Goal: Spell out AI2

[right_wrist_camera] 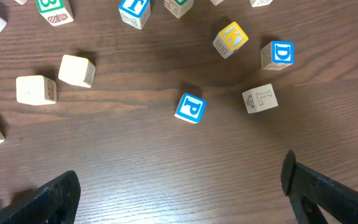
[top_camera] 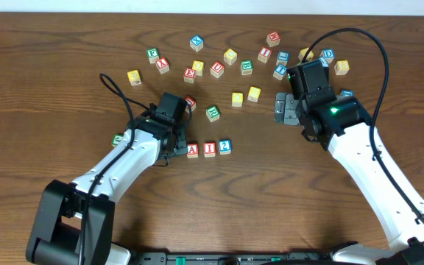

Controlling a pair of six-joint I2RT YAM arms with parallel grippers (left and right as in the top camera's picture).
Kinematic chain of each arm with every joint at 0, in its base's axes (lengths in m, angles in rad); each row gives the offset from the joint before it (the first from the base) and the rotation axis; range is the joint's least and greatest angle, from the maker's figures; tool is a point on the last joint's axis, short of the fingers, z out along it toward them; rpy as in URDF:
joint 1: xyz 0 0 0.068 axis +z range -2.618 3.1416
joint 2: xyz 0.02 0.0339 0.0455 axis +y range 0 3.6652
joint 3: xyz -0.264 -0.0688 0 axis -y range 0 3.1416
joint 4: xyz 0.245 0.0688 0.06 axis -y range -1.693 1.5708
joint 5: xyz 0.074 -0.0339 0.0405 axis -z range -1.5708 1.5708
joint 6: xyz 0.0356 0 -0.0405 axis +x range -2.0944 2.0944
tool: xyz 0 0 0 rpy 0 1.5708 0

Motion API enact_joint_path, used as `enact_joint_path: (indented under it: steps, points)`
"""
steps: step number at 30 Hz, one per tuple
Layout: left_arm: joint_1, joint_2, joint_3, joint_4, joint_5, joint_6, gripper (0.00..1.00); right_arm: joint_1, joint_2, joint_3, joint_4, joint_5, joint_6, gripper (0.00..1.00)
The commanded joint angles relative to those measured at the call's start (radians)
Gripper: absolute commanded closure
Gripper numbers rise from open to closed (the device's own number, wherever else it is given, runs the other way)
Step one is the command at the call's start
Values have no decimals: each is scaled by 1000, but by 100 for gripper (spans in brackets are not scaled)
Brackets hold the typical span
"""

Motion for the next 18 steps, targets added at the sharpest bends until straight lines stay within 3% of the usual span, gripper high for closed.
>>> enact_joint_path:
  steps: [1, 18]
  points:
    - [-13, 9, -17, 16, 18, -21, 92, -4, -5, 13, -2, 1, -8, 1]
    - [-27, 26, -38, 47, 18, -28, 92, -4, -5, 13, -2, 1, -8, 1]
